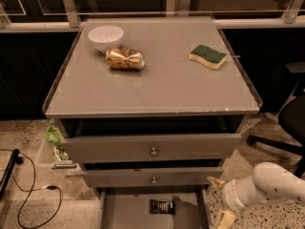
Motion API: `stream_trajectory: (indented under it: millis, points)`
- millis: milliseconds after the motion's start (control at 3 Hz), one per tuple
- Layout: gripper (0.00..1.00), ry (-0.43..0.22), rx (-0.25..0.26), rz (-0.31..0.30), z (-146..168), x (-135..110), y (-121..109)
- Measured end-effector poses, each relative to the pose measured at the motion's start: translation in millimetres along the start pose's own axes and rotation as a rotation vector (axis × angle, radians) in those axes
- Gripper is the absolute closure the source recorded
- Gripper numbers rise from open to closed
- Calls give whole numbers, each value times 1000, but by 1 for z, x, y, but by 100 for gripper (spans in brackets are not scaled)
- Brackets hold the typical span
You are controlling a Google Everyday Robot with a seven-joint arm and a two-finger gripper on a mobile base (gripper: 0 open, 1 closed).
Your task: Pick rxbar chocolate from bottom drawer and place on counter
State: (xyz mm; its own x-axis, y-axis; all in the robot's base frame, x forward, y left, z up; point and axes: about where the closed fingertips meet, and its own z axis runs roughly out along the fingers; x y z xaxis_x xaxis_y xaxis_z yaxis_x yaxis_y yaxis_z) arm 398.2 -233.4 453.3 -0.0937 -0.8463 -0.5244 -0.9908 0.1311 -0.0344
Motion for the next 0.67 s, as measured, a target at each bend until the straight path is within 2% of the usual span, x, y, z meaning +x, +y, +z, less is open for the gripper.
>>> stream_trajectory:
  millis: [333,667]
  points:
    - [0,0,0,0,0,0,0]
    - [0,-25,-6,-9,23,5,7]
